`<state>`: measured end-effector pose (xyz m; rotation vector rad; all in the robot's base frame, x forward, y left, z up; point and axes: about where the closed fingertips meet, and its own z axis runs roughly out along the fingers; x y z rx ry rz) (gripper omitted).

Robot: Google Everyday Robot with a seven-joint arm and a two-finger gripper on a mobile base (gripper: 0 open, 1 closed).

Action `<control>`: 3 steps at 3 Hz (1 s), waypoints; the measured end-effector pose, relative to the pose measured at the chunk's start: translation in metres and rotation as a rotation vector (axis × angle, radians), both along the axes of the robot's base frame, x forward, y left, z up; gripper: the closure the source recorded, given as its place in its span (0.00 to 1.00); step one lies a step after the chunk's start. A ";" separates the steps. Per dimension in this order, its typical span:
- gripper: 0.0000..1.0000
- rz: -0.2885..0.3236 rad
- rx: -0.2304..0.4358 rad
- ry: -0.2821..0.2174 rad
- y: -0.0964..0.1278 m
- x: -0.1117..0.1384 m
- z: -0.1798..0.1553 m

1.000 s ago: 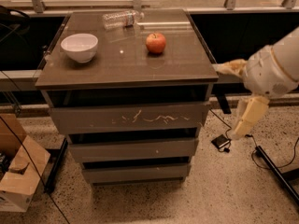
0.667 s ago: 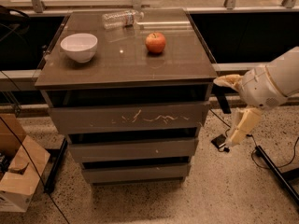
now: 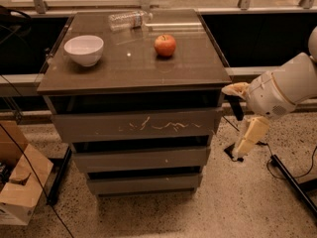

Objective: Open middle drawer

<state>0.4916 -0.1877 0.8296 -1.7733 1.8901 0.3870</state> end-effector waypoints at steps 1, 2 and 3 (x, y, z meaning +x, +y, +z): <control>0.00 -0.042 0.009 0.037 0.022 0.001 -0.058; 0.00 -0.080 0.028 0.042 0.035 0.000 -0.112; 0.00 -0.117 0.123 0.076 0.041 0.002 -0.167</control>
Offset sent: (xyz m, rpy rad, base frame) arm 0.0016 0.0480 -0.1752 0.0512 0.0450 -0.1322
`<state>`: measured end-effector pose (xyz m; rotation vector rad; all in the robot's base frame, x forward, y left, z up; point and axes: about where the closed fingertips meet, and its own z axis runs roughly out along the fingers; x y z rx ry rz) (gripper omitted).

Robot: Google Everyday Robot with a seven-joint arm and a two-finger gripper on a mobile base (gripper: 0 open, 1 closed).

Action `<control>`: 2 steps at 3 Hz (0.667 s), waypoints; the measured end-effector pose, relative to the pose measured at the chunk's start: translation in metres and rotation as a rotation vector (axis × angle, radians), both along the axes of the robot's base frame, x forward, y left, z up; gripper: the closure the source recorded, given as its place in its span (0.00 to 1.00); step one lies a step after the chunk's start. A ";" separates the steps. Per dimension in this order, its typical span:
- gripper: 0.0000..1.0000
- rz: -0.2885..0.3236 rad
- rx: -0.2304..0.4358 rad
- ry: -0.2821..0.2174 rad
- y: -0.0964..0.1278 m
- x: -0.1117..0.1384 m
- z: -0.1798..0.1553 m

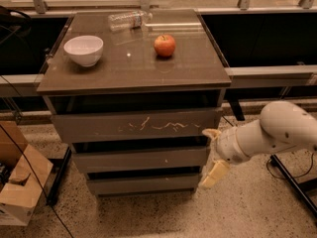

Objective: Open middle drawer

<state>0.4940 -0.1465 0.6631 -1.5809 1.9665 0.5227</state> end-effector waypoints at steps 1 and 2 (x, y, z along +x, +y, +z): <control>0.00 -0.021 0.119 0.067 0.001 0.010 -0.067; 0.00 -0.043 0.136 0.187 -0.006 0.022 -0.101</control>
Offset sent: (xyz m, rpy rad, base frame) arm 0.0356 -0.0179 -0.1401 0.1519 0.3513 -0.0868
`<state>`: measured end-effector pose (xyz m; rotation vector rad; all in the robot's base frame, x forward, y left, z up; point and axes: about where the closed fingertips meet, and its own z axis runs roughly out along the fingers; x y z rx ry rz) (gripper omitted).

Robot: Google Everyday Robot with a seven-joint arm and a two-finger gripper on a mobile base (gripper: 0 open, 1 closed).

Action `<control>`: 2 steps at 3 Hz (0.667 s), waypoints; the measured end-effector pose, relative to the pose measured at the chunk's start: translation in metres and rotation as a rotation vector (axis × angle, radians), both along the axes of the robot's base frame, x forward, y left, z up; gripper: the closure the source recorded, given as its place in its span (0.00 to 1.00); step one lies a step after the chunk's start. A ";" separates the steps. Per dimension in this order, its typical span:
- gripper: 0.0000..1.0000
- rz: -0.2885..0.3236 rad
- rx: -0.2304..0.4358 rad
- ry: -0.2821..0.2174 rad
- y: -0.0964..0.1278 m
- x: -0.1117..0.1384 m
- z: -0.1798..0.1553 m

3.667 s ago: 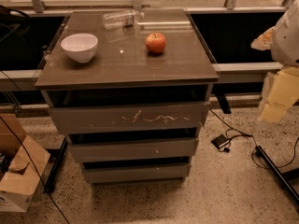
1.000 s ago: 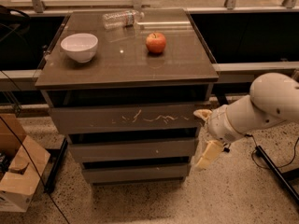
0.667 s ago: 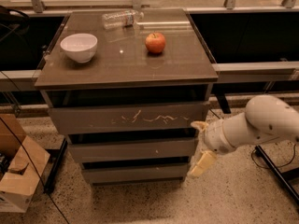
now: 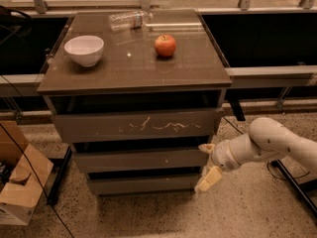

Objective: Open middle drawer

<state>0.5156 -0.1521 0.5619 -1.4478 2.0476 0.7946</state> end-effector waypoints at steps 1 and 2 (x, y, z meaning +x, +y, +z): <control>0.00 -0.003 0.002 0.015 -0.002 0.001 -0.004; 0.00 -0.016 0.013 -0.019 0.013 0.006 -0.010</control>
Offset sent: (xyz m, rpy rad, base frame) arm 0.0191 0.0385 -0.0180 0.0320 -0.0937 -0.0492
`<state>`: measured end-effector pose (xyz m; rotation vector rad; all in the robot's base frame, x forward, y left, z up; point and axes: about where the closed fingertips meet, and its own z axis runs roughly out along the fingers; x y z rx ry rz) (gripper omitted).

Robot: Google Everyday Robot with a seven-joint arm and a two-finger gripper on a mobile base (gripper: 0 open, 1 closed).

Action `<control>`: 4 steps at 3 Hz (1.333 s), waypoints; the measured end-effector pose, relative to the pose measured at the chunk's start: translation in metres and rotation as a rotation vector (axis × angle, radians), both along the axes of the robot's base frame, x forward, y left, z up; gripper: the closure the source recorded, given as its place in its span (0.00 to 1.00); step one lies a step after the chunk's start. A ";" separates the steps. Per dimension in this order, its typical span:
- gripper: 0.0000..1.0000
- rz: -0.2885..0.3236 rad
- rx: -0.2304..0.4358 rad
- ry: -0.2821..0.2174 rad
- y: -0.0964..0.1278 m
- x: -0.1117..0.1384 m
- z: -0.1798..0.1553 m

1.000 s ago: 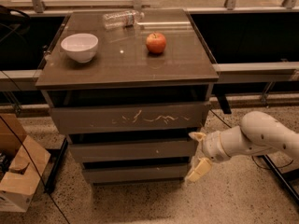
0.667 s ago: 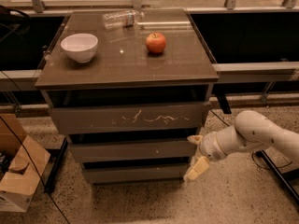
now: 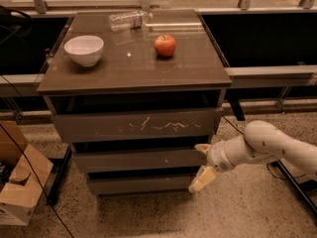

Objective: Open middle drawer

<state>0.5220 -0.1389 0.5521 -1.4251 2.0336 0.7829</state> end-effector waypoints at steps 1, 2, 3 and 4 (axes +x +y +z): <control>0.00 0.001 0.001 -0.058 0.022 0.016 -0.009; 0.00 0.015 0.013 -0.090 0.038 0.033 -0.021; 0.00 0.032 0.011 -0.082 0.048 0.052 -0.044; 0.00 0.037 0.038 -0.039 0.054 0.072 -0.074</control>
Offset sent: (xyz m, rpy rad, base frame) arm 0.0562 0.0531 -0.0339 0.0261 -0.1355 0.0251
